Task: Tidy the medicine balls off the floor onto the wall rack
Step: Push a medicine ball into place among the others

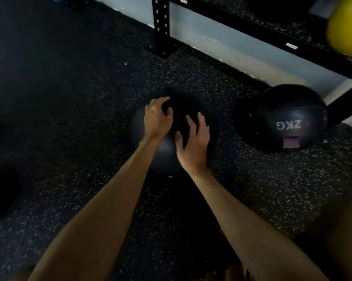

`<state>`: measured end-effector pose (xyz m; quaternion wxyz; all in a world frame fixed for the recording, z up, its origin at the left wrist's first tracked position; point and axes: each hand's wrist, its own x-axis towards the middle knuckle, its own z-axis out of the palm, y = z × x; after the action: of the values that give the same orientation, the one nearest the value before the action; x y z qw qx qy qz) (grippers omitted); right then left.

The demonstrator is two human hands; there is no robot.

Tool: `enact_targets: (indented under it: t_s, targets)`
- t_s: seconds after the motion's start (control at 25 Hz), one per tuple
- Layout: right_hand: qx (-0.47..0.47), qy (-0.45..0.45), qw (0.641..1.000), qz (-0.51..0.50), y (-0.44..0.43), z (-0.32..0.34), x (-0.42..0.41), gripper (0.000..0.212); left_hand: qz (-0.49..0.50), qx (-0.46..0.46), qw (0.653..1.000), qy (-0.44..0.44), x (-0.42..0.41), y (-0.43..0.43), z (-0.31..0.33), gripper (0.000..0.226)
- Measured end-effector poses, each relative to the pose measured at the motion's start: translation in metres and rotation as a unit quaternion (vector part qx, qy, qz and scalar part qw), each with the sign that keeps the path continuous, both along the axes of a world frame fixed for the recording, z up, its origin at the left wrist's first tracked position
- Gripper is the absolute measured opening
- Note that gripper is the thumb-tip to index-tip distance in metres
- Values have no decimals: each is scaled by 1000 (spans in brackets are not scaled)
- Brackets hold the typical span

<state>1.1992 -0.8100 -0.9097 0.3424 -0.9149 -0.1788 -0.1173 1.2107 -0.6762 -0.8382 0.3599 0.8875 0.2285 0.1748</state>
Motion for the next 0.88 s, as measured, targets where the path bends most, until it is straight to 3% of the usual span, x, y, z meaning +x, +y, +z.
enact_targets:
  t_s: [0.12, 0.2, 0.36, 0.4, 0.48, 0.6, 0.76, 0.8, 0.88]
  targets:
    - [-40, 31, 997, -57, -25, -9, 34, 67, -96, -34, 994, -39, 34, -19, 0, 37]
    - [-8, 74, 992, -105, -50, -11, 75, 65, -66, 2, 997, -38, 43, -26, -23, 41]
    - [99, 237, 947, -192, -94, 2, 152, 58, 33, -170, 978, 118, 50, -50, -49, 95]
    - [97, 234, 944, -210, -103, 5, 163, 55, 37, -183, 974, 129, 61, -60, -47, 104]
    - [65, 131, 969, -197, -115, 8, 164, 50, 50, -150, 978, 133, 90, -81, -40, 112]
    - [-27, 15, 996, -78, -118, -4, 140, 59, 73, -128, 981, 123, 140, -95, -28, 104]
    - [-44, 82, 993, -72, -111, -6, 173, 72, -10, -83, 995, -46, 163, -82, -31, 57]
    - [-35, 107, 990, -88, -110, -1, 191, 72, -29, -40, 997, -64, 160, -82, -38, 49]
    - [-7, 167, 978, -125, -114, 9, 230, 70, -43, 40, 998, -24, 155, -92, -56, 54]
